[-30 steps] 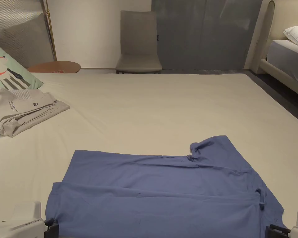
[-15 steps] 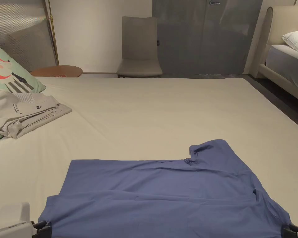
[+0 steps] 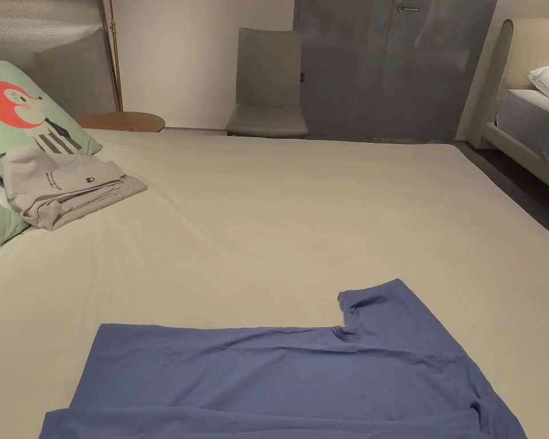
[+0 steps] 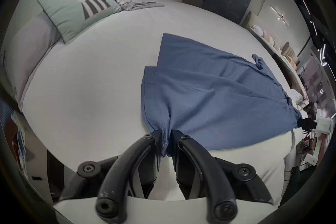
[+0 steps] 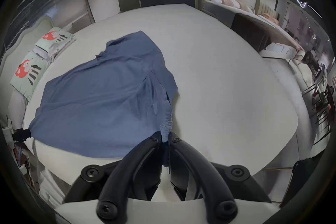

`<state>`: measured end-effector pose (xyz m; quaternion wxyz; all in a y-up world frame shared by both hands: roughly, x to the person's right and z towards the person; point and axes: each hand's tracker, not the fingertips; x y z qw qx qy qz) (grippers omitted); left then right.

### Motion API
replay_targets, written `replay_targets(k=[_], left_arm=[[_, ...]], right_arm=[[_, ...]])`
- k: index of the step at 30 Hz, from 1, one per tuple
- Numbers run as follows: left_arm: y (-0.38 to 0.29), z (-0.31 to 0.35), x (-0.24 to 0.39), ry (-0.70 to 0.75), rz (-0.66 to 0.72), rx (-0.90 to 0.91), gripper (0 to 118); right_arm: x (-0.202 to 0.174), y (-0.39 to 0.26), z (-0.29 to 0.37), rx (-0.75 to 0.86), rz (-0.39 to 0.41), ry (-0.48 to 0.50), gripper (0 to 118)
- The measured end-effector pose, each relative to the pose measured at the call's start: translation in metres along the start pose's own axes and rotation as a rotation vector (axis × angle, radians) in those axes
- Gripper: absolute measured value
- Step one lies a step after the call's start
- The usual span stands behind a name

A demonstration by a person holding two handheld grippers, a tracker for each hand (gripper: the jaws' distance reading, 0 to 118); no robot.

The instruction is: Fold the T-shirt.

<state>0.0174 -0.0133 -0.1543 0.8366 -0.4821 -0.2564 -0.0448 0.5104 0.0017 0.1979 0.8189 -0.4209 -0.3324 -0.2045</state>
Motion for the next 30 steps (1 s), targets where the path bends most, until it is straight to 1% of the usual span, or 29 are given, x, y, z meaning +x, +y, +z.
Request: replay_targets(k=[3, 6, 7, 8, 9, 11, 12, 13, 14, 17, 18, 19, 20, 21, 22, 23, 24, 25, 27, 30], left_arm=[[-0.005, -0.007, 0.003, 0.017, -0.007, 0.012, 8], [-0.007, -0.012, 0.007, 0.033, -0.028, 0.007, 8], [-0.009, -0.011, 0.008, 0.034, -0.033, 0.010, 11], [-0.009, -0.009, 0.007, 0.040, -0.031, 0.021, 21], [-0.008, -0.005, 0.007, 0.064, -0.029, 0.039, 43], [-0.002, 0.007, 0.007, 0.074, -0.024, 0.126, 84], [0.004, 0.013, 0.005, 0.068, -0.007, 0.178, 105], [0.011, 0.021, 0.007, 0.064, 0.004, 0.227, 111], [0.018, 0.033, 0.011, 0.048, 0.013, 0.295, 110], [0.040, 0.062, 0.030, 0.028, 0.013, 0.465, 109], [0.045, 0.069, 0.035, 0.023, 0.006, 0.512, 107], [0.049, 0.073, 0.040, 0.026, -0.004, 0.552, 101], [0.053, 0.076, 0.045, 0.024, -0.012, 0.583, 88], [0.056, 0.078, 0.049, 0.030, -0.023, 0.603, 63], [0.058, 0.078, 0.053, 0.048, -0.043, 0.614, 39], [0.060, 0.076, 0.056, 0.057, -0.058, 0.609, 17], [0.063, 0.069, 0.055, 0.063, -0.063, 0.600, 1], [0.064, 0.067, 0.055, 0.058, -0.061, 0.594, 1], [0.067, 0.062, 0.053, 0.011, -0.057, 0.556, 1], [0.080, 0.054, 0.054, 0.005, -0.072, 0.535, 0]], right_arm=[[-0.002, -0.005, -0.014, -0.015, 0.031, -0.029, 6], [-0.001, -0.010, -0.023, -0.024, 0.043, -0.036, 6], [-0.001, -0.011, -0.023, -0.015, 0.036, -0.039, 7], [-0.001, -0.012, -0.020, 0.001, 0.023, -0.032, 11], [0.000, -0.012, -0.015, 0.036, 0.027, -0.034, 32], [-0.003, -0.008, -0.002, 0.159, 0.049, -0.053, 85], [-0.005, -0.002, 0.006, 0.209, 0.048, -0.051, 100], [-0.007, 0.004, 0.015, 0.265, 0.038, -0.052, 98], [-0.011, 0.011, 0.026, 0.344, 0.032, -0.048, 96], [-0.027, 0.033, 0.048, 0.511, 0.030, -0.058, 97], [-0.033, 0.038, 0.053, 0.558, 0.029, -0.050, 96], [-0.039, 0.043, 0.059, 0.598, 0.026, -0.036, 94], [-0.045, 0.046, 0.063, 0.631, 0.019, -0.023, 88], [-0.049, 0.050, 0.064, 0.655, 0.016, -0.009, 74], [-0.053, 0.052, 0.066, 0.675, 0.014, 0.002, 57], [-0.058, 0.054, 0.066, 0.678, 0.013, 0.011, 34], [-0.063, 0.055, 0.065, 0.683, 0.014, 0.011, 5], [-0.066, 0.056, 0.062, 0.687, 0.014, 0.005, 2], [-0.072, 0.057, 0.058, 0.696, 0.015, -0.008, 2], [-0.075, 0.062, 0.050, 0.666, 0.006, 0.018, 1]])
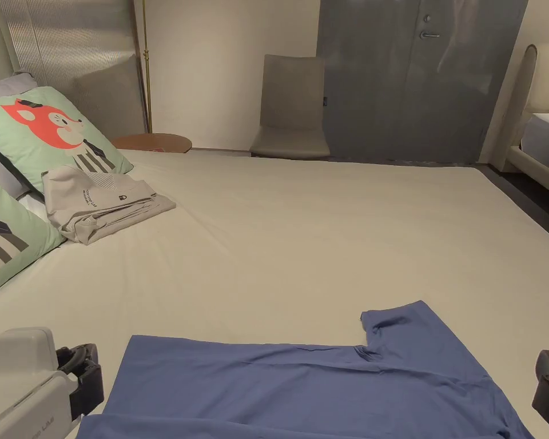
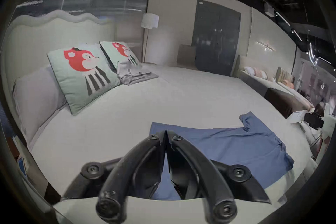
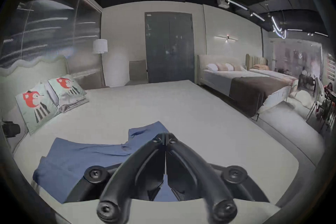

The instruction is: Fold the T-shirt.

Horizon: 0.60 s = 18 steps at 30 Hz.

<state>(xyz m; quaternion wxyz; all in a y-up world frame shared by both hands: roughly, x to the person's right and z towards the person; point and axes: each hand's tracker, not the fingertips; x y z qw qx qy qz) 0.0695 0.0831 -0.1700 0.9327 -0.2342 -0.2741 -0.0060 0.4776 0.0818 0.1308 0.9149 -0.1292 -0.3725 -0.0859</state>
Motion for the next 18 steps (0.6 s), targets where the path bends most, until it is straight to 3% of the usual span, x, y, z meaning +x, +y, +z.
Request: replay_targets(k=[9, 10, 11, 12, 13, 14, 18], left_arm=[[0.049, -0.132, -0.018, -0.049, -0.002, -0.291, 2], [0.051, -0.148, -0.015, -0.044, -0.013, -0.337, 14], [0.052, -0.164, -0.016, -0.030, -0.011, -0.379, 39], [0.051, -0.184, -0.019, -0.020, -0.001, -0.414, 77], [0.049, -0.201, -0.021, -0.019, -0.001, -0.464, 96], [0.046, -0.214, -0.022, -0.011, 0.004, -0.493, 103], [0.031, -0.258, -0.029, 0.019, 0.040, -0.579, 102]], right_arm=[[-0.007, -0.007, -0.032, -0.070, -0.007, 0.004, 1], [-0.008, -0.009, -0.036, -0.083, 0.002, 0.005, 1], [-0.010, -0.010, -0.039, -0.094, 0.006, 0.003, 1], [-0.010, -0.012, -0.044, -0.104, 0.007, 0.001, 1], [-0.010, -0.014, -0.048, -0.113, 0.006, 0.000, 1], [-0.010, -0.015, -0.051, -0.123, 0.005, -0.001, 1], [-0.009, -0.023, -0.066, -0.168, 0.023, -0.009, 1]])
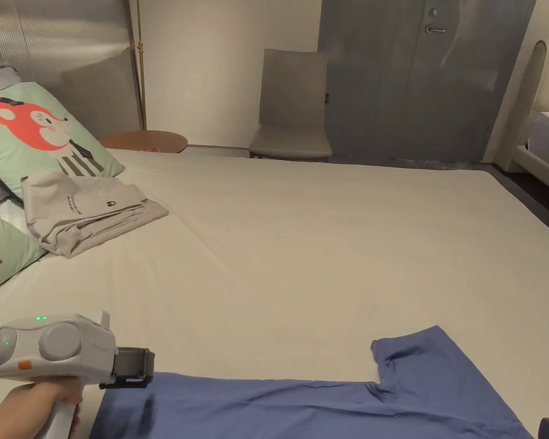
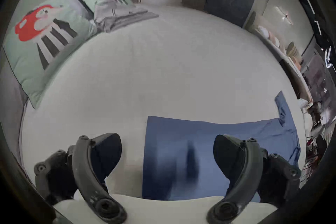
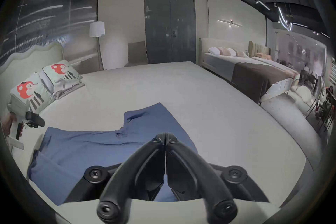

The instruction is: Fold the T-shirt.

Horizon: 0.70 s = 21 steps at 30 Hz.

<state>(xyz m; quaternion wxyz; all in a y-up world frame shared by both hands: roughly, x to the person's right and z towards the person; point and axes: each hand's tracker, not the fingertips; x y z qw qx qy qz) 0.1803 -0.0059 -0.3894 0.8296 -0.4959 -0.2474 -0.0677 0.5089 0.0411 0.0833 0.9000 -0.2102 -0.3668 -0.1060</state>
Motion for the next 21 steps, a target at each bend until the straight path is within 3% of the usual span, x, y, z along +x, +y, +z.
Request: replay_targets(k=[2, 6, 10, 11, 12, 13, 16, 17, 19, 20, 21], left_arm=[[0.003, -0.018, -0.002, 0.000, 0.013, -0.060, 100], [0.002, -0.032, 0.005, 0.012, -0.011, -0.093, 56], [-0.002, -0.029, 0.011, 0.039, -0.050, -0.096, 48], [-0.002, -0.027, 0.012, 0.035, -0.053, -0.092, 39], [0.000, -0.022, 0.010, 0.037, -0.053, -0.087, 18], [0.000, -0.018, 0.009, 0.030, -0.047, -0.077, 7], [-0.001, -0.001, 0.011, -0.003, -0.044, -0.050, 4], [-0.002, 0.003, 0.013, 0.001, -0.056, -0.042, 4], [-0.005, 0.010, 0.016, 0.003, -0.079, -0.028, 4], [-0.006, 0.011, 0.016, 0.003, -0.084, -0.024, 4], [-0.007, 0.013, 0.017, 0.004, -0.088, -0.022, 4]], right_arm=[[0.001, -0.002, -0.005, -0.013, 0.004, -0.007, 1], [0.005, -0.006, -0.016, -0.044, 0.006, -0.017, 1], [0.008, -0.008, -0.025, -0.070, 0.009, -0.014, 1], [0.008, -0.007, -0.027, -0.074, 0.013, -0.013, 1], [0.009, -0.006, -0.029, -0.077, 0.016, -0.013, 1], [0.009, -0.004, -0.032, -0.078, 0.016, -0.012, 1], [0.014, 0.010, -0.050, -0.122, 0.012, -0.013, 2], [0.017, 0.015, -0.059, -0.172, 0.008, -0.009, 9], [0.025, 0.025, -0.087, -0.264, -0.010, -0.006, 72], [0.028, 0.029, -0.101, -0.334, -0.014, -0.006, 96], [0.032, 0.031, -0.116, -0.383, -0.023, -0.004, 105]])
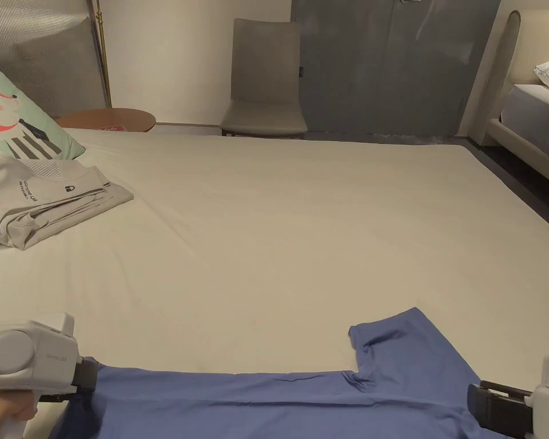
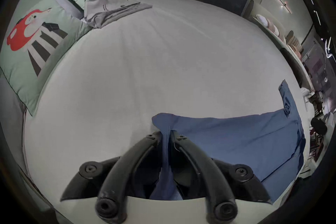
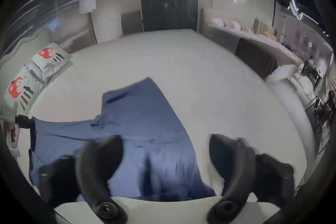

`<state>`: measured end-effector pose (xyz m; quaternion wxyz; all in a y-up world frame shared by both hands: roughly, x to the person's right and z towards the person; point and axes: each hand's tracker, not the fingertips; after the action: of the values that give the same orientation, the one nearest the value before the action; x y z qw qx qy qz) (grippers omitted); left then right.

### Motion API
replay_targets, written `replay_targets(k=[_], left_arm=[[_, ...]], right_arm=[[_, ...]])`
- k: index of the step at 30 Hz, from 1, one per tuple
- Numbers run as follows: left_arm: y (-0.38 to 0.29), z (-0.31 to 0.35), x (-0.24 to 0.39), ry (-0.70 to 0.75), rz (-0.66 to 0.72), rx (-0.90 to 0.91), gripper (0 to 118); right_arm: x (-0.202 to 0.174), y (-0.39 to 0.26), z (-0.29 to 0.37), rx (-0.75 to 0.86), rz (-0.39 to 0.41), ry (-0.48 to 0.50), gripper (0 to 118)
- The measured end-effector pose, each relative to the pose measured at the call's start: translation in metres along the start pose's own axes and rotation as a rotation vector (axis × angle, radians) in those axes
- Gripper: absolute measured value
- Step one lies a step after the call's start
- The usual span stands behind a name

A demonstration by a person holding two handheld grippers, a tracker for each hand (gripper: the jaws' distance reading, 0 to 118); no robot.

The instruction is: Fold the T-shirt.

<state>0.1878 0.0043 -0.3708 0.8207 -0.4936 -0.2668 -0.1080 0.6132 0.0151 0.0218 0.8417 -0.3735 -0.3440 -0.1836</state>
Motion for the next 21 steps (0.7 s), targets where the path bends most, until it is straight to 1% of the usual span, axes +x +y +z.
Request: replay_targets(k=[2, 4, 6, 7, 8, 9, 10, 11, 12, 13, 16, 17, 19, 21], left_arm=[[-0.004, 0.003, 0.002, 0.000, -0.007, 0.002, 4], [-0.006, 0.003, 0.003, -0.001, -0.010, 0.002, 4], [-0.009, 0.003, 0.003, -0.001, -0.012, -0.004, 4], [-0.008, 0.001, 0.002, -0.002, -0.011, -0.008, 4], [-0.009, 0.001, 0.002, -0.002, -0.009, -0.008, 4], [-0.009, 0.002, 0.002, -0.001, -0.008, -0.011, 4], [-0.010, 0.002, 0.002, -0.002, -0.008, -0.013, 4], [-0.009, 0.002, 0.002, -0.001, -0.008, -0.014, 4], [-0.009, 0.004, 0.002, -0.001, -0.010, -0.012, 4], [-0.009, 0.006, 0.002, 0.000, -0.012, -0.010, 4], [-0.007, 0.012, 0.004, -0.002, -0.017, -0.002, 4], [-0.007, 0.016, 0.004, -0.006, -0.019, 0.003, 4], [-0.008, 0.026, 0.004, -0.014, -0.022, 0.015, 4], [-0.011, 0.039, 0.002, -0.021, -0.020, 0.029, 4]], right_arm=[[0.003, 0.013, -0.022, -0.070, -0.003, 0.003, 98], [0.007, 0.022, -0.047, -0.169, -0.009, -0.005, 99], [0.005, 0.026, -0.066, -0.211, 0.020, -0.041, 98], [0.003, 0.027, -0.075, -0.236, 0.046, -0.055, 95], [0.002, 0.026, -0.082, -0.261, 0.059, -0.056, 89], [0.002, 0.025, -0.086, -0.281, 0.054, -0.037, 78], [0.001, 0.026, -0.086, -0.275, 0.053, -0.029, 75], [0.000, 0.027, -0.084, -0.272, 0.053, -0.028, 67], [-0.002, 0.028, -0.078, -0.263, 0.059, -0.029, 38], [-0.003, 0.031, -0.071, -0.237, 0.071, 0.001, 5], [-0.001, 0.036, -0.054, -0.215, 0.077, 0.036, 5], [-0.001, 0.038, -0.048, -0.215, 0.095, 0.057, 5], [0.000, 0.039, -0.030, -0.185, 0.126, 0.050, 5], [0.002, 0.044, -0.011, -0.167, 0.123, 0.074, 5]])
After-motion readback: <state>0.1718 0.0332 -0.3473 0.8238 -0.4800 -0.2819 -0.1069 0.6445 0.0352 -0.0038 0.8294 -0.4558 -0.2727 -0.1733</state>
